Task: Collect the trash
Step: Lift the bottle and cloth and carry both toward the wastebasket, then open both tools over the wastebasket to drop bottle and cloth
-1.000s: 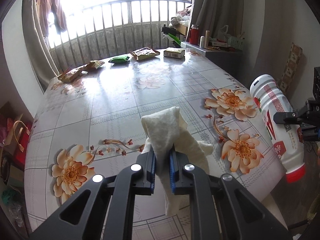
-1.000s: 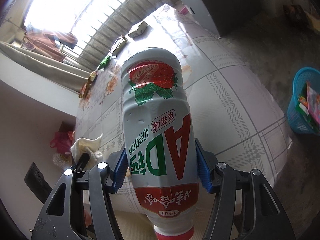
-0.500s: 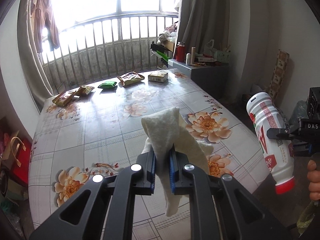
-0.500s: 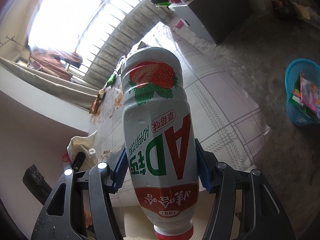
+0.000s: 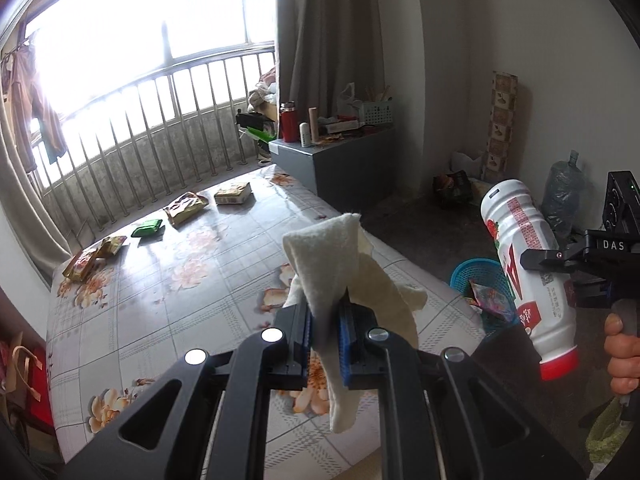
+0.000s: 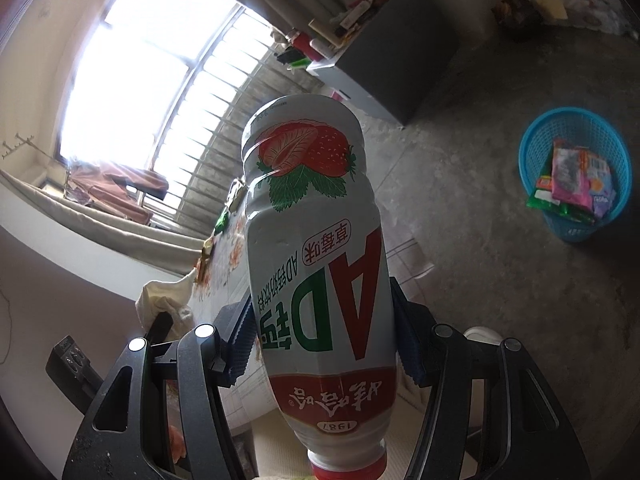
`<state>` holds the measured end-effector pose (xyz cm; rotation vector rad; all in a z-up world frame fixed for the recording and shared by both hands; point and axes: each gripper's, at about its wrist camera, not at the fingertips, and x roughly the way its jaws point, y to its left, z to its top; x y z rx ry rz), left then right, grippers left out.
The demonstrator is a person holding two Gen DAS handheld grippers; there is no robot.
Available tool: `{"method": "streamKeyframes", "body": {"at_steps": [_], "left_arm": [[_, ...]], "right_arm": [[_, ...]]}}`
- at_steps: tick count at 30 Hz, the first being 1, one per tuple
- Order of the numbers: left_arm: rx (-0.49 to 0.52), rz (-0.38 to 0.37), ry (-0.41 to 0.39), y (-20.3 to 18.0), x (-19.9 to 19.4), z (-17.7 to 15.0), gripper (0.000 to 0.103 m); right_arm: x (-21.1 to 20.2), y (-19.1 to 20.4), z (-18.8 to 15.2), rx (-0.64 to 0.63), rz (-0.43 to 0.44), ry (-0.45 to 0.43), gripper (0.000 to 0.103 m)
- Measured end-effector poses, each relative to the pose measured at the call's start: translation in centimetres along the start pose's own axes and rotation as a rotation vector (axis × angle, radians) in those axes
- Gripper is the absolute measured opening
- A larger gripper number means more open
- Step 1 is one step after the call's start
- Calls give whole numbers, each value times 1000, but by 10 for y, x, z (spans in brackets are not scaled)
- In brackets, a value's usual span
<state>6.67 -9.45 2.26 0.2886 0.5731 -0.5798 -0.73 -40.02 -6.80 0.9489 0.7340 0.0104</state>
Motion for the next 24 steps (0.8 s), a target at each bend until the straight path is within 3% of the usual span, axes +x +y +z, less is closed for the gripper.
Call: {"method": "streamKeyframes", "body": {"at_steps": [4,9,12,17,20,22,24], "left_arm": [[70,-61,-1,-38,13,19,10],[144,-202,39,-102,50,51,11],[158,-290,109,-143,85,64,11],[177,-413,305,-218,171,73,11],[193,-433,421,-253,222,74,13],[197,-419,441,-267,247,80,14],[189,-458,469,-283,269,91,20]], "right_arm": [[-25,-31,3,62,-4,-47,56],[-66,-98,9,191,-63,-132,56],[-85,-141,7,275,-136,-168,56],[-89,-210,7,420,-211,-159,56],[-78,-233,18,466,-219,-145,56],[-66,-240,35,480,-210,-129,57],[-50,-243,55,479,-196,-116,58]]}}
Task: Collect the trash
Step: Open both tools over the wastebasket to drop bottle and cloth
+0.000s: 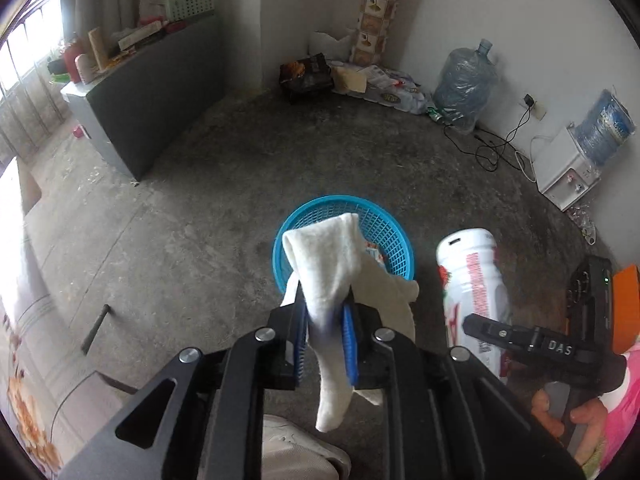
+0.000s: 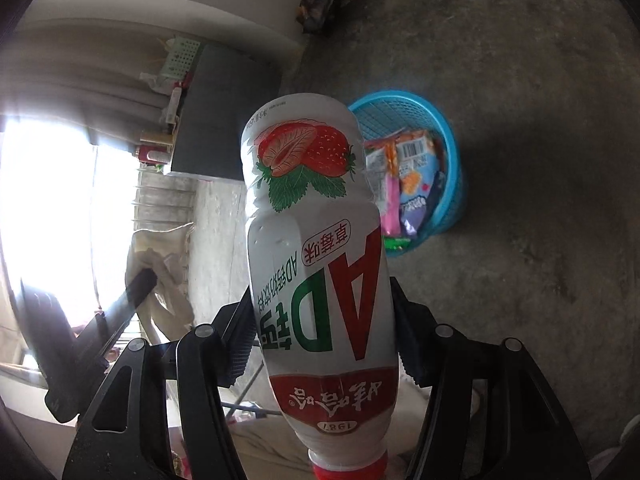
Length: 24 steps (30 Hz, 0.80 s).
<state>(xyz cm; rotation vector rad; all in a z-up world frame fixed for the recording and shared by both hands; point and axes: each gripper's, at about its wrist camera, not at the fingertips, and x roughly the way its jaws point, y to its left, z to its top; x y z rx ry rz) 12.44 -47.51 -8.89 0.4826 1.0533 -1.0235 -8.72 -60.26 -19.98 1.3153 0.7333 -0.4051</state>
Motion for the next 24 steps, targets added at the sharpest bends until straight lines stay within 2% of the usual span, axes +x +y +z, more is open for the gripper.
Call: {"method": "streamKeyframes", "body": {"at_steps": [2,3,4,6,8,11,14,18,21,24], "left_arm": [[-19,-22,35,1,18,20,43],[-33,-9,42,3,27,29,65],[-45,7,35,3,31,35,71],[-72,35,31,5,35,38,71],[-112,18,35,12,32,33,74],[-126,0,32,24,19,17,74],[-100,2,10,28,-2,-1,74],[-102,0,-35,30,-38,-24,74],[-109,-8,-92,29,-71,-42,75],[-109,-8,-176,30,-113,-66,81]], "right_arm": [[20,6,25,-12,5,24,62],[38,7,41,-9,12,53,69],[52,2,55,12,4,65,72],[75,-11,73,43,-96,60,73],[85,-28,78,81,-221,49,72],[77,-46,60,128,-158,29,72],[58,-54,33,90,-193,6,72],[31,-60,0,76,-199,-17,72],[5,-54,-24,31,-220,-59,72],[-11,-36,-39,-59,-263,-84,72]]}}
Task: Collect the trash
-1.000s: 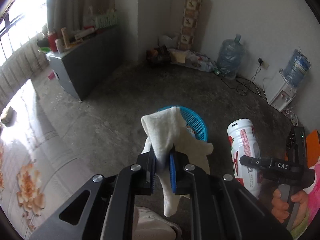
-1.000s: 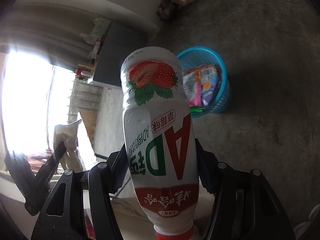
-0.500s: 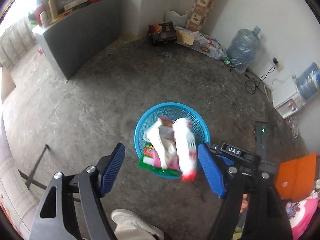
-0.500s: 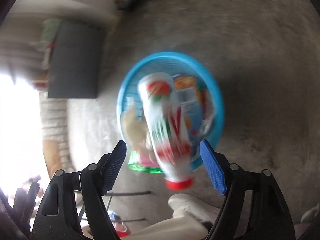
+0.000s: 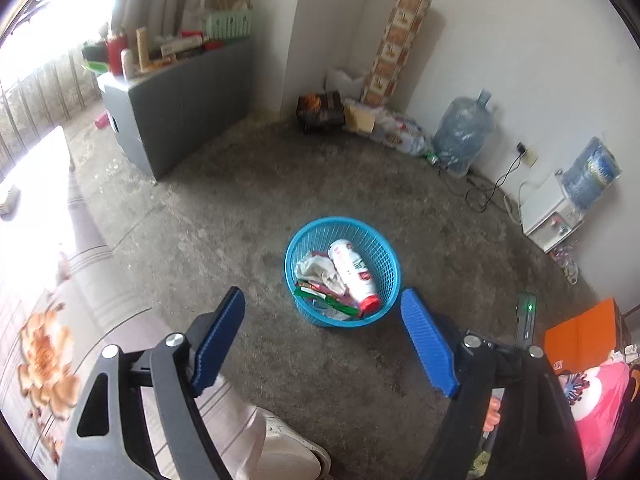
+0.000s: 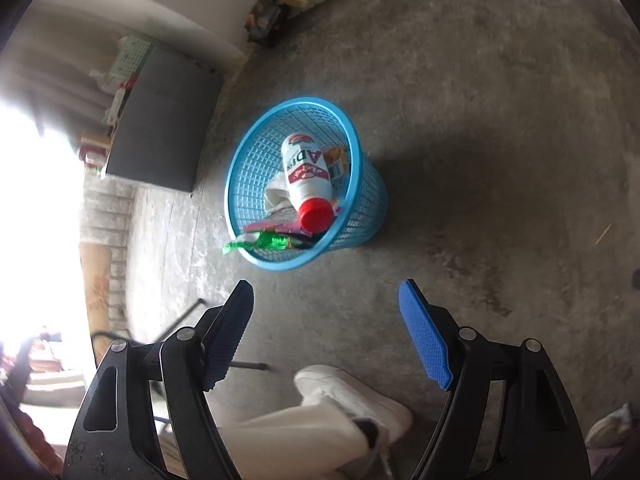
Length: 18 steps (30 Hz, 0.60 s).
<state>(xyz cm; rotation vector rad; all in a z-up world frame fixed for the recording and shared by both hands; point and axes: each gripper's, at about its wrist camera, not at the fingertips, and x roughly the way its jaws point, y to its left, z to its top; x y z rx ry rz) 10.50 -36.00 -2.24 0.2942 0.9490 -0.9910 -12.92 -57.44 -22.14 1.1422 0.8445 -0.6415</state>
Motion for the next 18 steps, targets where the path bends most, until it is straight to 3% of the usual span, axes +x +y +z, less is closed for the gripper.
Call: {"method": "streamKeyframes", "body": {"at_steps": [4,7,12,16,18], "left_arm": [[8,3,-102,4,-57,-27,88],[-6,20,-173,9,-99,-51,95],[-99,81,-288,29,-161,-92,97],[-180,117,-305,48,-191,-126,97],[-219,173,-311,57,-203,-143,97]], "right_arm": [[-34,32,-23,-180,-37,-66,73],[-65,63,-48,-311,-10,-131,79],[-101,122,-96,-527,43,-223,91],[-119,168,-130,-690,92,-267,95],[-125,189,-150,-766,123,-297,95]]}}
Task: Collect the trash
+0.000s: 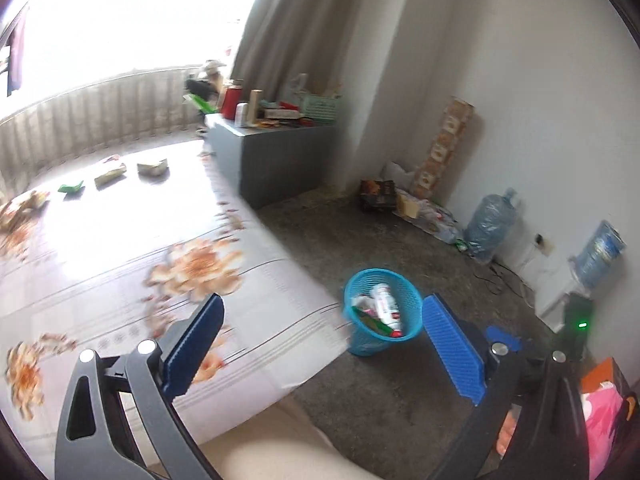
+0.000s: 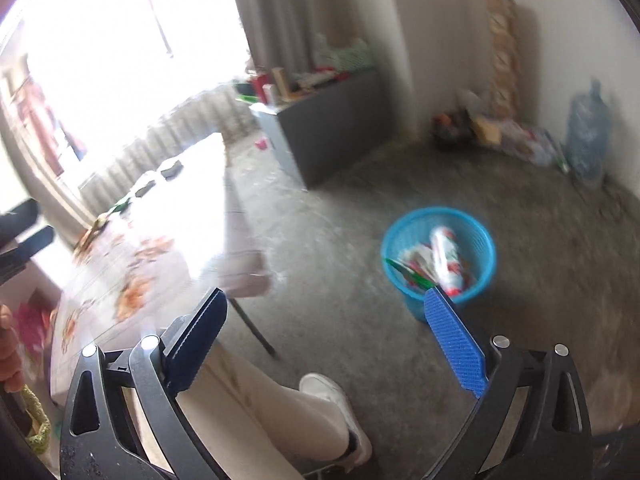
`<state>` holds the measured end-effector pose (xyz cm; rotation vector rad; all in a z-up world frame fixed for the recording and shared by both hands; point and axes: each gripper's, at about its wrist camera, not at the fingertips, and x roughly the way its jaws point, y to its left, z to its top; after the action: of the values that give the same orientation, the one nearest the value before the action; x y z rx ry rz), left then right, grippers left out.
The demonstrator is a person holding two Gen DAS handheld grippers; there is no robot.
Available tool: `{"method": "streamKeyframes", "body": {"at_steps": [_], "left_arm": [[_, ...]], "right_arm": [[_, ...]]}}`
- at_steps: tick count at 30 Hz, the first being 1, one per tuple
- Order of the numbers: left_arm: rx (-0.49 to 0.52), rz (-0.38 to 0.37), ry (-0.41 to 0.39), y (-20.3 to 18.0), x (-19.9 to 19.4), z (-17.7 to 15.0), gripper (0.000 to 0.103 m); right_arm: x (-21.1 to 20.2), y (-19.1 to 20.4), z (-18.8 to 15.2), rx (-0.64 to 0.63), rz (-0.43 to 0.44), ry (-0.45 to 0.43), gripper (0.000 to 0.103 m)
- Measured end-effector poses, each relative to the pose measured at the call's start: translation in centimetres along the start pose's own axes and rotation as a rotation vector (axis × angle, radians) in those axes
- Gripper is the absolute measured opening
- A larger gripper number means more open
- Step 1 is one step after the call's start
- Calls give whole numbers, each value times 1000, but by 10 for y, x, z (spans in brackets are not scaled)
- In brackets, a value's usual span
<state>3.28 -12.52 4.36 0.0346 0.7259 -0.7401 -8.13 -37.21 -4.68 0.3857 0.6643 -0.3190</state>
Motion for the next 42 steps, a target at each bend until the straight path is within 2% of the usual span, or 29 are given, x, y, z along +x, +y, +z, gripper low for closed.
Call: {"method": "streamKeyframes", "body": {"at_steps": [4,10,13,16,18,22,28,42], "left_arm": [[-52,129,-17,26,-21,-15,97],[-85,360,10,65,-43,-36,97],[-107,467,-14,78,-56,-45,97],[-134,529,-21,83,-63,-49,97],[-159,550,4,81,-60,-51,97],[-185,589,63,78,-49,-64,97],[-228,594,166,84,-31,-85,97],[-248,637,171,81,-32,-85,97]], "right_arm": [[-6,40,2,-125,28,-50,95],[-15,80,-1,-252,7,-132,95],[-19,92,-5,-301,-42,-185,95],[-21,97,-10,-330,-91,-207,95],[-17,99,-13,-337,-112,-179,95],[-4,106,-25,-356,-129,-57,95],[5,118,-43,-413,-166,51,95],[7,113,-44,-375,-198,103,95]]}}
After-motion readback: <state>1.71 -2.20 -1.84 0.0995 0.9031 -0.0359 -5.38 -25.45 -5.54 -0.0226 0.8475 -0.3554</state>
